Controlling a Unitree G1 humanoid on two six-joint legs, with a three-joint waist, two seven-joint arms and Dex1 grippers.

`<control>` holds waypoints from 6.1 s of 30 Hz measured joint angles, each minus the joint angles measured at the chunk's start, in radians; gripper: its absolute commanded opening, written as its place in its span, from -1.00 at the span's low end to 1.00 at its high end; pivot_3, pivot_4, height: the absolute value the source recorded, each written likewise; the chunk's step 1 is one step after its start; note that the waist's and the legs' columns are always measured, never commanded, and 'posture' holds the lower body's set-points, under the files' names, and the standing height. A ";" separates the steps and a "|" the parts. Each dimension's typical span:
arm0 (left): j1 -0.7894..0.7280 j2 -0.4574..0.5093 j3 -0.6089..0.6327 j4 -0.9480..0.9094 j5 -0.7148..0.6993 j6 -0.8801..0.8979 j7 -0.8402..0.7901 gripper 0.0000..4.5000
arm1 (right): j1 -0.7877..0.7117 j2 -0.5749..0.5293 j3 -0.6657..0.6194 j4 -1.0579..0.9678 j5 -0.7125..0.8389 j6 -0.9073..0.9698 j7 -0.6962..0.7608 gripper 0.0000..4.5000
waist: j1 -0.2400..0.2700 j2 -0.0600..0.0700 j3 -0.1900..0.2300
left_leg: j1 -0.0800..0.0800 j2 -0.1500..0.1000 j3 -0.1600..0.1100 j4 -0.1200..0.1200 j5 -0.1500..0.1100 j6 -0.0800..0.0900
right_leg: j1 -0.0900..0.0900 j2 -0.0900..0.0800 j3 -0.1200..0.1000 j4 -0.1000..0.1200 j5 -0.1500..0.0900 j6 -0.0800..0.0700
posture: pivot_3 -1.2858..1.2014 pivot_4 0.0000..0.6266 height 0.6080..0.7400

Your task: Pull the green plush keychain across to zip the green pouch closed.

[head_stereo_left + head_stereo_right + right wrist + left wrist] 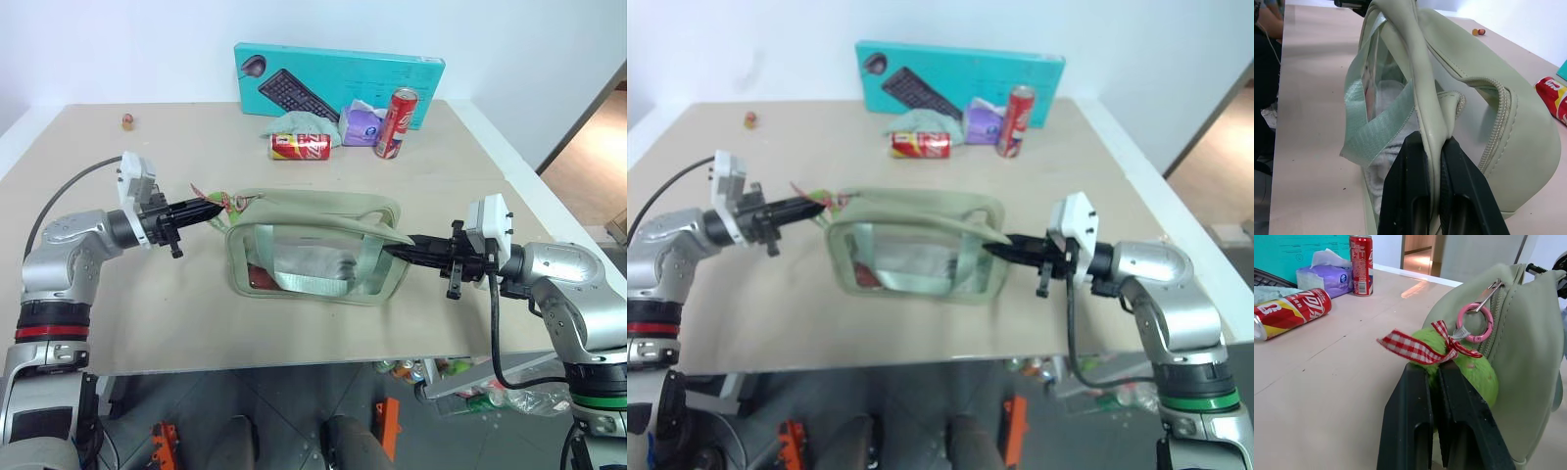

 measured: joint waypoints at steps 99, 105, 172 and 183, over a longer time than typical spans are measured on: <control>0.158 -0.041 -0.038 -0.496 -0.035 0.163 0.326 -0.97 | -0.019 0.005 0.017 0.056 -0.044 -0.062 0.023 -1.00 | 0.000 0.000 0.000 | 0.001 0.000 0.000 0.001 0.000 0.000 | 0.001 0.000 0.001 0.000 0.001 0.001 | 0.03 -0.52 1.00; 0.162 -0.044 -0.040 -0.496 -0.037 0.157 0.328 -1.00 | -0.019 -0.014 0.015 0.048 0.002 0.026 0.023 -0.58 | 0.000 0.000 0.000 | 0.001 0.000 0.000 0.001 0.000 0.000 | 0.001 0.000 0.001 0.000 0.001 0.001 | 0.03 -0.52 1.00; 0.133 -0.140 -0.101 -0.565 -0.026 0.236 0.496 -1.00 | -0.368 0.048 0.077 -0.011 -0.133 0.028 -0.172 -0.98 | 0.019 0.000 0.000 | -0.001 -0.002 -0.001 0.000 0.000 0.000 | 0.000 -0.002 0.000 0.000 0.000 0.001 | 0.03 -0.52 1.00; 0.113 -0.156 -0.113 -0.545 0.008 0.230 0.554 -1.00 | -0.286 -0.077 -0.067 0.164 -0.154 -0.090 -0.158 -0.98 | 0.023 0.000 0.000 | -0.001 -0.002 0.000 0.000 0.000 0.000 | 0.000 -0.002 0.000 -0.001 0.000 0.000 | 0.03 -0.52 1.00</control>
